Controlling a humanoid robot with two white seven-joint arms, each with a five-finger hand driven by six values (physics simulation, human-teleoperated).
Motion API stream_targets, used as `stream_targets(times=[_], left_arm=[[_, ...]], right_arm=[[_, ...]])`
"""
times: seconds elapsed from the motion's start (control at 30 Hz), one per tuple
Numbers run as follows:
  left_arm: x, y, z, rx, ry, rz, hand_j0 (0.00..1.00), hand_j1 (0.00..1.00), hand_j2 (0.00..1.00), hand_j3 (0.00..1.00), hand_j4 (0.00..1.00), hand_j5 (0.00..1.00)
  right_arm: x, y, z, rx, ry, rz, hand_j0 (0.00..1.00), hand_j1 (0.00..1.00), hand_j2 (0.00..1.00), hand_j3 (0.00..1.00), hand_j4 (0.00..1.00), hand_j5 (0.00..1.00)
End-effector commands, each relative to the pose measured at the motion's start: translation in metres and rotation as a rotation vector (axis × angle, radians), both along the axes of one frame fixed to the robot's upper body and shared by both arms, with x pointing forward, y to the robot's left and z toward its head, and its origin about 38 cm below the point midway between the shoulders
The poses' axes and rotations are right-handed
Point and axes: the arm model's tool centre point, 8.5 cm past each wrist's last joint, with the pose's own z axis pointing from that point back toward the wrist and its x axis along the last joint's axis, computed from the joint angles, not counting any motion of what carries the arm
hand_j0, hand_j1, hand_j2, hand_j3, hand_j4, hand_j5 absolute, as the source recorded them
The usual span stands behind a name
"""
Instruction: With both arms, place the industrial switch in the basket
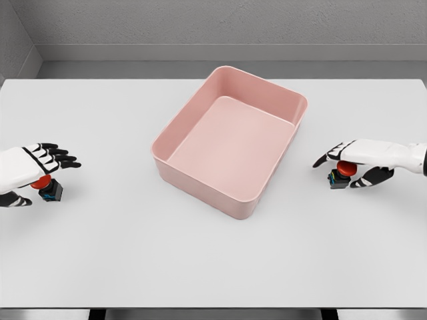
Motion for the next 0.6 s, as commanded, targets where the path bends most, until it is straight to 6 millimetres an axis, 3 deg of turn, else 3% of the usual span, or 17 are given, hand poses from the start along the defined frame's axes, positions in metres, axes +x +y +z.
stream_targets(times=[0.0,0.23,0.57], left_arm=[[0.0,0.0,-0.001,-0.005,0.0,0.004,1.0,1.0,1.0,1.0,1.0,1.0],[0.003,0.017,-0.014,-0.01,0.023,0.066,1.0,1.0,1.0,1.0,1.0,1.0],[0.006,0.022,-0.04,-0.032,0.036,0.124,1.0,1.0,1.0,1.0,1.0,1.0]], right_arm=[[0.0,-0.001,0.0,0.003,0.002,-0.005,0.78,0.78,0.78,0.78,0.78,0.78],[0.0,0.0,0.001,0.003,0.001,-0.001,0.7,0.7,0.7,0.7,0.7,0.7],[0.0,0.001,0.002,0.004,-0.002,0.0,0.59,0.59,0.59,0.59,0.59,0.59]])
